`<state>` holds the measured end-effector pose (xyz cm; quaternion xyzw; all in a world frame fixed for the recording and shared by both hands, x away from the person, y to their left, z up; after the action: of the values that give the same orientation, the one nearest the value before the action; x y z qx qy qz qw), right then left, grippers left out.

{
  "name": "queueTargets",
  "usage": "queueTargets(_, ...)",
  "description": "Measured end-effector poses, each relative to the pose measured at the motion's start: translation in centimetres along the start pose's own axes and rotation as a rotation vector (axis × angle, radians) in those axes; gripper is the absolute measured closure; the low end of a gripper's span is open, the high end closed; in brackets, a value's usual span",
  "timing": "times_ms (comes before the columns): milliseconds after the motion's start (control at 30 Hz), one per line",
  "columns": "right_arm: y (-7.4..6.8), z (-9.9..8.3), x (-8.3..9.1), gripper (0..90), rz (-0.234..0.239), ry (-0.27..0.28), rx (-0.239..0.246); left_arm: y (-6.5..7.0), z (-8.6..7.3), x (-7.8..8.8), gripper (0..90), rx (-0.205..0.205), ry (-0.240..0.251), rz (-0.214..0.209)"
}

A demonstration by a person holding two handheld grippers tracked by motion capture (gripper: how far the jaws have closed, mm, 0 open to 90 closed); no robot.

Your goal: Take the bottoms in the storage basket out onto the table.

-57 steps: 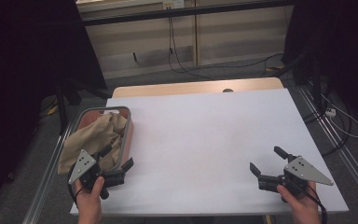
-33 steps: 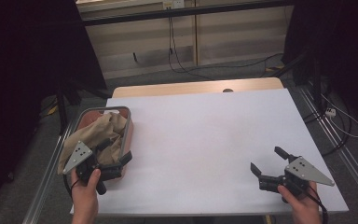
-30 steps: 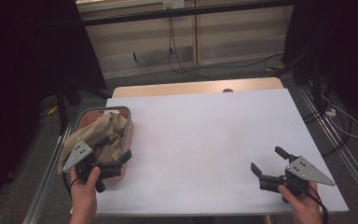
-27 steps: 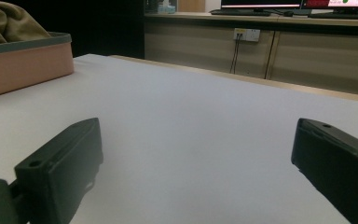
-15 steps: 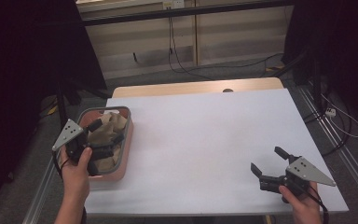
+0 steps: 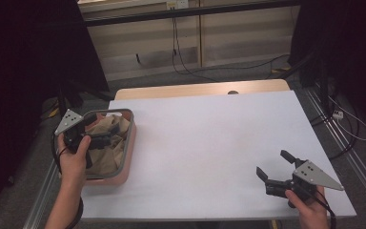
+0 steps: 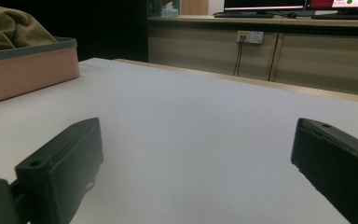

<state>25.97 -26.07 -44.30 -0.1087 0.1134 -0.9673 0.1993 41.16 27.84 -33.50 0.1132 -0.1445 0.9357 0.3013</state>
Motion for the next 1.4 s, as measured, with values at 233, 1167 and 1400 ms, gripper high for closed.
queueTargets(233,0.0,0.0,0.0,1.7,0.005,-0.003,0.001,-1.8,-1.4,-1.3,2.4,0.004,-0.078,0.031)
queueTargets(1167,-0.4,-0.1,-0.2,1.9,0.022,-0.007,0.005,-3.8,-7.8,-4.9,1.1,0.118,-0.503,0.020)
queueTargets(1400,-0.4,-0.1,-0.1,1.9,0.026,-0.007,0.008,-3.3,-8.7,-5.5,0.0,0.096,-0.549,0.022)
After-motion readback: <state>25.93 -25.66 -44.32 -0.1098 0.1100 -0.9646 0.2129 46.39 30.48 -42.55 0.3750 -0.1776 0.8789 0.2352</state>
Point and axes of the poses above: each handheld gripper's, and its own axes: x roughly backward along the jaws, z roughly out of its top, y roughly to its right, the point moved 2 cm from there along -x, roughly forward along the jaws, and after that the axes turned 14 degrees about -x, right-handed, at the moved point
